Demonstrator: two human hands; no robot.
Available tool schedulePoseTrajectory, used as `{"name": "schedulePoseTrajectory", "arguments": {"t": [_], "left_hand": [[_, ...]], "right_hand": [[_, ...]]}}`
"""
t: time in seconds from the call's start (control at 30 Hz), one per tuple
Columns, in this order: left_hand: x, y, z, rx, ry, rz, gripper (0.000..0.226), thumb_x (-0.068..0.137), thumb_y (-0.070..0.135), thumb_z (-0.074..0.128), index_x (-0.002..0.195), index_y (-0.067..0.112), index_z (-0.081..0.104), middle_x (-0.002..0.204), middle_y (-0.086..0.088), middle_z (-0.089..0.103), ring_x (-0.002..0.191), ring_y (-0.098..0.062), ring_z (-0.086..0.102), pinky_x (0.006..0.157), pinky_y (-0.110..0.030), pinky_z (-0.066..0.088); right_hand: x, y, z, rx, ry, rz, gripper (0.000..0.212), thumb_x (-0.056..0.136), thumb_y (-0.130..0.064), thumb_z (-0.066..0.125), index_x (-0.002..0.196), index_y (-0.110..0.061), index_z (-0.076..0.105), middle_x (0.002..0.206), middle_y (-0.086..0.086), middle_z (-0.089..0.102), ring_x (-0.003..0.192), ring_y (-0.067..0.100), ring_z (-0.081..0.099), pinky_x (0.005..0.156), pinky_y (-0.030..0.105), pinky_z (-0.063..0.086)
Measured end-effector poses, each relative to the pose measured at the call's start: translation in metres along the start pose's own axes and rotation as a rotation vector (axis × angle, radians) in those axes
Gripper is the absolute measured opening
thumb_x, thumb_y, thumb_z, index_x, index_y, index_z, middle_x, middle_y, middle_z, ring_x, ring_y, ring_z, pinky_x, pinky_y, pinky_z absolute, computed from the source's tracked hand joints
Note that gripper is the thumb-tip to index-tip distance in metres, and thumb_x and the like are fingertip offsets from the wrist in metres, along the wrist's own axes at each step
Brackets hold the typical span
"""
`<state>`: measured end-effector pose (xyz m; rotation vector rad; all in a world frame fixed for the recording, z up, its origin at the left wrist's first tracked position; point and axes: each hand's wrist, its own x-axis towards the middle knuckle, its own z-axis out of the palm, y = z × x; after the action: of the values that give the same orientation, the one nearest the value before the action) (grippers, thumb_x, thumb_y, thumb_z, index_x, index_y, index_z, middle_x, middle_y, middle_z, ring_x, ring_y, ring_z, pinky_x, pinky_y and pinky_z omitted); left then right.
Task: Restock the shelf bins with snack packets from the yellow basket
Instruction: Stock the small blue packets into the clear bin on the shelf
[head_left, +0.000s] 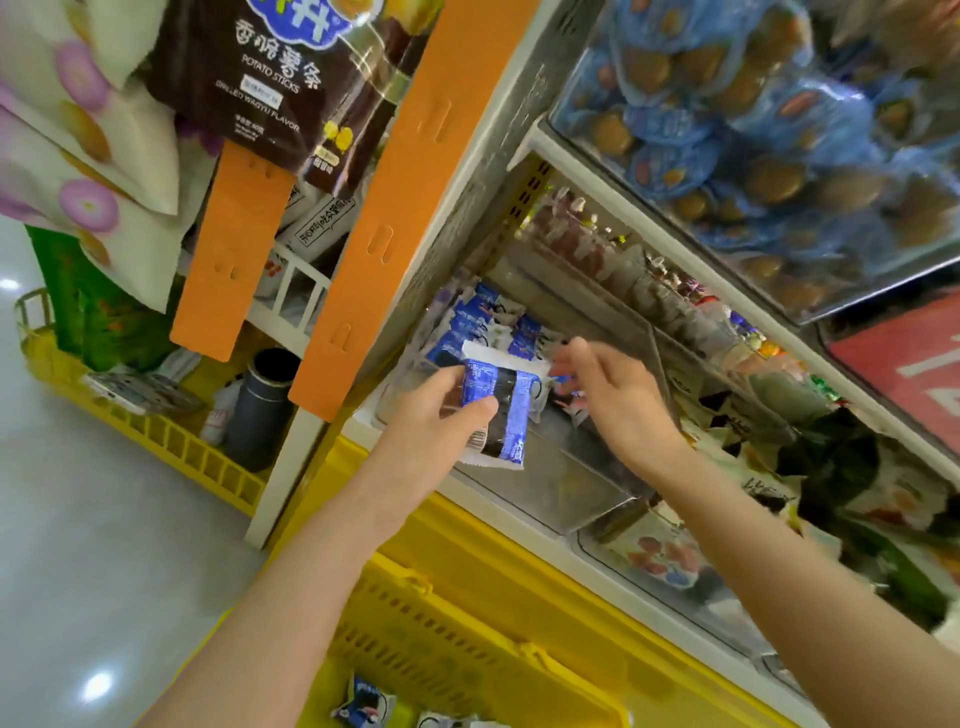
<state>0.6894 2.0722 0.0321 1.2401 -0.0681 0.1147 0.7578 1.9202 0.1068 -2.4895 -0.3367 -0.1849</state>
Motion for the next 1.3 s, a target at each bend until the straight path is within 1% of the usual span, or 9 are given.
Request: {"name": "schedulePoseTrajectory", "arguments": {"t": [0.13,0.23,0.4,0.6,0.73,0.9,1.0,1.17,1.3], "left_hand": [[-0.014,0.004,0.011,0.045,-0.082,-0.011,0.023,0.091,0.020,0.056,0.108,0.035,0.057,0.108,0.007,0.065,0.102,-0.006,0.060,0.084,-0.020,0.050],[-0.026,0.005,0.016,0.166,0.001,-0.032,0.024,0.087,0.029,0.060,0.109,0.031,0.052,0.106,0.012,0.060,0.098,-0.001,0.056,0.078,-0.017,0.046],[-0.043,0.012,0.024,-0.055,0.055,-0.387,0.034,0.097,0.039,0.038,0.096,0.011,0.058,0.086,-0.008,0.065,0.074,-0.017,0.061,0.062,-0.026,0.050],[-0.048,0.015,0.021,-0.222,0.059,-0.335,0.021,0.091,0.015,0.053,0.107,0.005,0.062,0.099,-0.011,0.069,0.081,-0.015,0.065,0.074,-0.029,0.053],[-0.051,0.011,0.015,-0.142,0.094,-0.270,0.038,0.087,0.017,0.060,0.124,0.010,0.053,0.112,-0.006,0.065,0.100,-0.013,0.064,0.084,-0.030,0.052],[-0.053,0.015,0.016,-0.052,0.038,-0.095,0.037,0.078,0.023,0.064,0.114,0.027,0.057,0.105,0.007,0.065,0.093,0.003,0.063,0.073,-0.015,0.052],[-0.051,0.017,0.021,-0.003,0.023,-0.013,0.025,0.086,0.018,0.061,0.101,0.038,0.056,0.102,0.015,0.064,0.089,0.011,0.060,0.066,-0.005,0.047],[-0.053,0.017,0.027,-0.107,0.054,-0.099,0.034,0.072,0.029,0.067,0.104,0.038,0.057,0.108,0.008,0.065,0.099,-0.008,0.063,0.084,-0.028,0.053],[-0.046,0.012,0.030,0.043,0.167,-0.109,0.029,0.078,0.019,0.070,0.105,0.023,0.058,0.101,0.004,0.067,0.091,-0.005,0.063,0.064,-0.011,0.050]], "right_hand": [[-0.049,-0.017,-0.004,0.249,-0.214,0.046,0.028,0.097,-0.030,0.045,0.077,-0.023,0.064,0.070,-0.009,0.067,0.068,0.009,0.064,0.069,0.027,0.056],[-0.068,-0.016,-0.009,0.326,-0.128,0.017,0.012,0.093,-0.020,0.055,0.085,-0.021,0.064,0.079,-0.002,0.069,0.075,0.012,0.068,0.071,0.026,0.058],[-0.097,-0.006,-0.015,0.027,0.027,-0.445,0.015,0.082,-0.006,0.067,0.094,-0.015,0.068,0.101,-0.007,0.065,0.096,0.002,0.059,0.084,0.013,0.046],[-0.123,0.004,-0.012,-0.326,-0.187,-0.717,0.017,0.082,-0.006,0.068,0.097,-0.013,0.067,0.124,0.008,0.056,0.119,0.021,0.053,0.087,0.037,0.054],[-0.128,0.002,-0.013,-0.160,-0.179,-0.495,0.039,0.084,-0.026,0.065,0.121,-0.025,0.053,0.126,-0.012,0.046,0.119,-0.003,0.042,0.102,0.017,0.038],[-0.114,-0.013,-0.010,0.155,-0.101,-0.019,0.055,0.081,-0.036,0.065,0.128,-0.032,0.039,0.112,-0.022,0.049,0.098,-0.014,0.051,0.077,-0.001,0.042],[-0.101,-0.017,-0.006,0.388,-0.206,0.076,0.026,0.085,-0.027,0.064,0.107,-0.030,0.052,0.102,-0.012,0.065,0.085,-0.010,0.063,0.067,0.006,0.049],[-0.092,-0.015,-0.005,0.711,-0.193,0.168,0.029,0.082,-0.025,0.068,0.106,-0.017,0.056,0.097,0.006,0.072,0.086,0.015,0.071,0.065,0.019,0.056],[-0.085,-0.001,-0.013,0.416,-0.281,0.175,0.037,0.078,-0.030,0.071,0.108,-0.028,0.051,0.104,-0.001,0.069,0.091,0.011,0.069,0.080,0.030,0.057]]}}
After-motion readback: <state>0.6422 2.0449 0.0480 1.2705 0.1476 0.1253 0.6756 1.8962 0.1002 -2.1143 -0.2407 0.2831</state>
